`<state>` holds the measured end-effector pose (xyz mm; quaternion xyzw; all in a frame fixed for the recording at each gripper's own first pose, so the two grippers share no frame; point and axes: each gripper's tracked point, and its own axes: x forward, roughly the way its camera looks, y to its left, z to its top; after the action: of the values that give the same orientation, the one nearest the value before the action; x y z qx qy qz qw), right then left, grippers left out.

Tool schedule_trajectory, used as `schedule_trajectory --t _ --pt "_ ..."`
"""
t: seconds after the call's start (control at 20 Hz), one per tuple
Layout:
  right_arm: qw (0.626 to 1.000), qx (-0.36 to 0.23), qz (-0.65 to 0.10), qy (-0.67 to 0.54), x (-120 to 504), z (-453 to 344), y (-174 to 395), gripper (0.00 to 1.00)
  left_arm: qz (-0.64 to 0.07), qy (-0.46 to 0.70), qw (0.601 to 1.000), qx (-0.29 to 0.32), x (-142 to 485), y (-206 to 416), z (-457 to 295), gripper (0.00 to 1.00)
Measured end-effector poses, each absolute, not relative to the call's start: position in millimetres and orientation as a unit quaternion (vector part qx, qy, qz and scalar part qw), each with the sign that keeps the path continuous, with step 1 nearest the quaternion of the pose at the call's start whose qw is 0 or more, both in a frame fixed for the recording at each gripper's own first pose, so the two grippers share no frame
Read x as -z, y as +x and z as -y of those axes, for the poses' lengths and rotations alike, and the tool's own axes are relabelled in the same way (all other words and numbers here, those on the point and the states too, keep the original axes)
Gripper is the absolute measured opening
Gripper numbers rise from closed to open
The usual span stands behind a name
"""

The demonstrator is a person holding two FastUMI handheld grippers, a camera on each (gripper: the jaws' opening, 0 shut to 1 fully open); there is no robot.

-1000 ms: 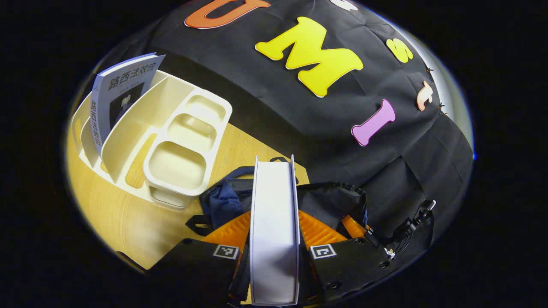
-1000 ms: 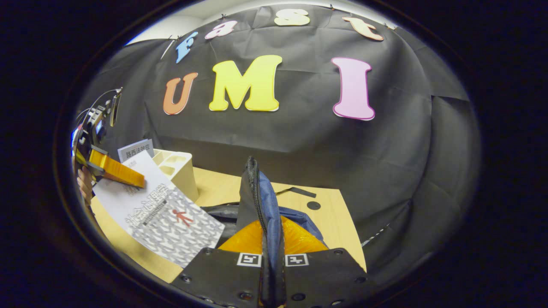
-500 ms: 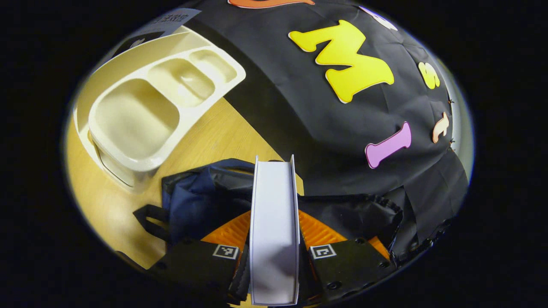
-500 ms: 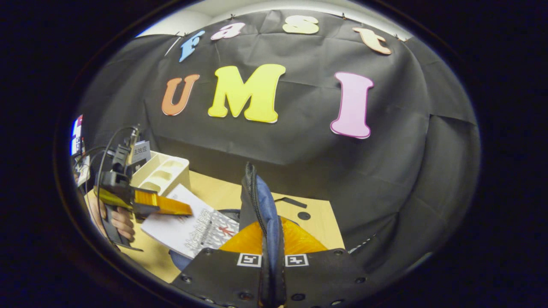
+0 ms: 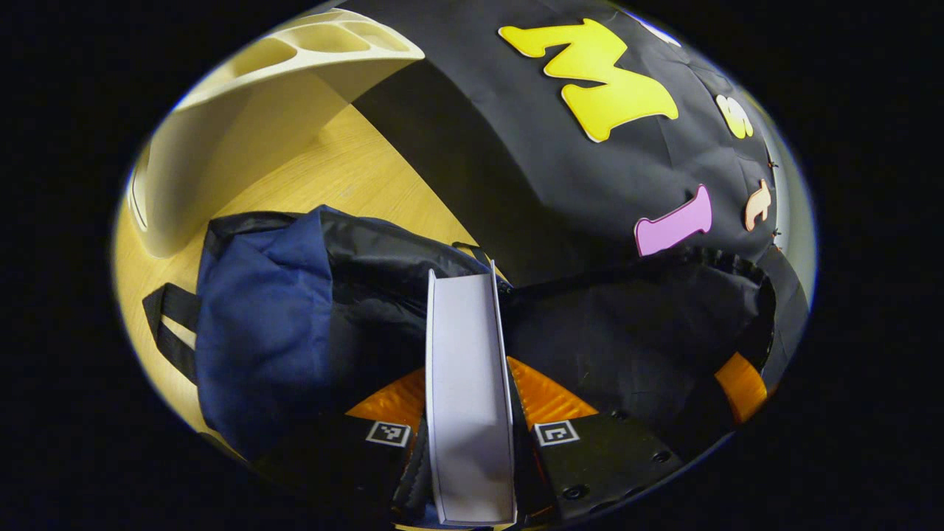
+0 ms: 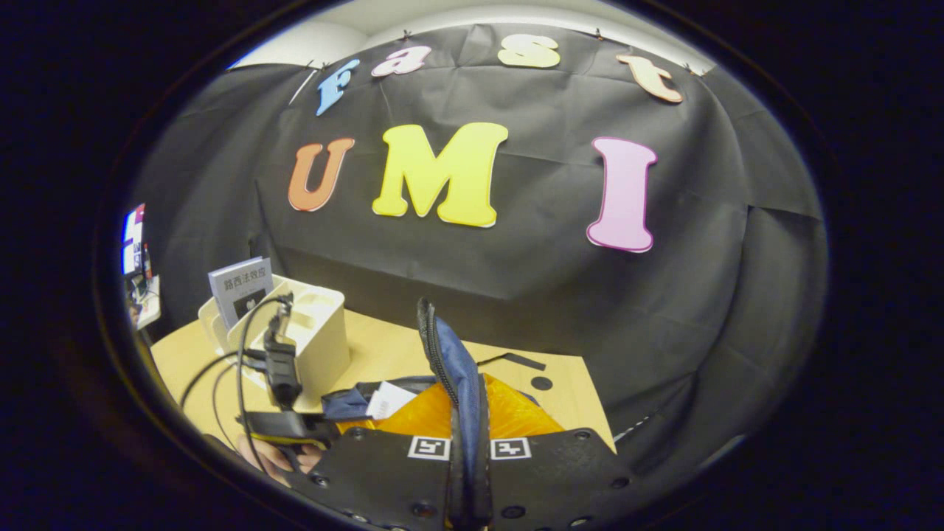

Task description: Open the schoolbag, grab two books from the bookshelf and put them into the schoolbag.

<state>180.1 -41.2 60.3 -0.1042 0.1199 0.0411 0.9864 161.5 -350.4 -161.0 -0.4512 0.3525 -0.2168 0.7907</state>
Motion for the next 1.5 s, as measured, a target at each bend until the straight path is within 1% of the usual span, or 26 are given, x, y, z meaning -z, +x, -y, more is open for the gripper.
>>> schedule_trajectory --t 0.35,0.45,0.5,0.6,0.65,0.7,0.8,0.85,0.9,0.95,1.05,1.2,1.25,1.4,1.45,1.5 --pt "0.99 -0.045 -0.119 -0.069 -52.9 28.8 178.0 0.05 -0.338 -0.487 0.775 0.22 186.0 166.2 381.8 0.47" --pt "0.989 -0.045 -0.122 -0.068 -48.4 28.2 177.0 0.05 -0.332 -0.443 0.802 0.223 188.4 169.3 382.3 0.49" --pt "0.989 -0.045 -0.123 -0.066 -46.9 28.8 177.5 0.06 -0.331 -0.414 0.819 0.219 192.1 171.1 379.7 0.53" --pt "0.989 -0.041 -0.127 -0.062 -41.7 31.3 175.8 0.05 -0.348 -0.352 0.845 0.202 209.3 173.5 372.4 0.64" --pt "0.989 -0.039 -0.129 -0.061 -39.1 34.8 175.9 0.06 -0.353 -0.339 0.846 0.21 209.0 171.9 369.1 0.74" --pt "0.989 -0.039 -0.132 -0.057 -37.2 36.6 175.1 0.05 -0.366 -0.318 0.848 0.214 207.6 173.3 367.1 0.76" --pt "0.989 -0.037 -0.137 -0.047 -32.4 39.7 173.9 0.05 -0.387 -0.26 0.855 0.226 209.7 175.7 361.4 0.85" --pt "0.989 -0.035 -0.137 -0.043 -30.6 43.2 173.6 0.05 -0.389 -0.255 0.854 0.234 202.7 173.9 361.3 0.9" --pt "0.989 -0.034 -0.138 -0.037 -28.9 45.0 172.8 0.05 -0.391 -0.235 0.858 0.237 208.2 174.5 360.1 0.9" --pt "0.989 -0.033 -0.137 -0.033 -27.1 46.2 172.0 0.05 -0.391 -0.2 0.868 0.231 208.4 174.3 352.6 0.93" --pt "0.99 -0.025 -0.136 -0.037 -22.7 51.5 171.7 0.05 -0.367 -0.135 0.894 0.218 203.3 180.1 332.3 0.94" --pt "0.989 -0.027 -0.145 -0.031 -10.9 50.8 171.7 0.05 -0.353 -0.121 0.902 0.218 183.8 164.9 305.6 0.94" --pt "0.988 -0.026 -0.147 -0.031 -9.2 51.3 171.7 0.03 -0.35 -0.116 0.903 0.219 177.2 160.4 295.7 0.94" --pt "0.988 -0.023 -0.148 -0.035 -3.9 53.7 171.7 0.07 -0.338 -0.107 0.91 0.213 166.8 150.9 265.9 0.94" --pt "0.988 -0.026 -0.148 -0.031 -2.2 53.2 171.5 0.05 -0.337 -0.109 0.911 0.212 161.6 147.0 258.1 0.94" --pt "0.989 -0.025 -0.147 -0.027 -1.9 55.0 171.4 0.05 -0.334 -0.107 0.912 0.215 155.3 142.0 251.2 0.94"
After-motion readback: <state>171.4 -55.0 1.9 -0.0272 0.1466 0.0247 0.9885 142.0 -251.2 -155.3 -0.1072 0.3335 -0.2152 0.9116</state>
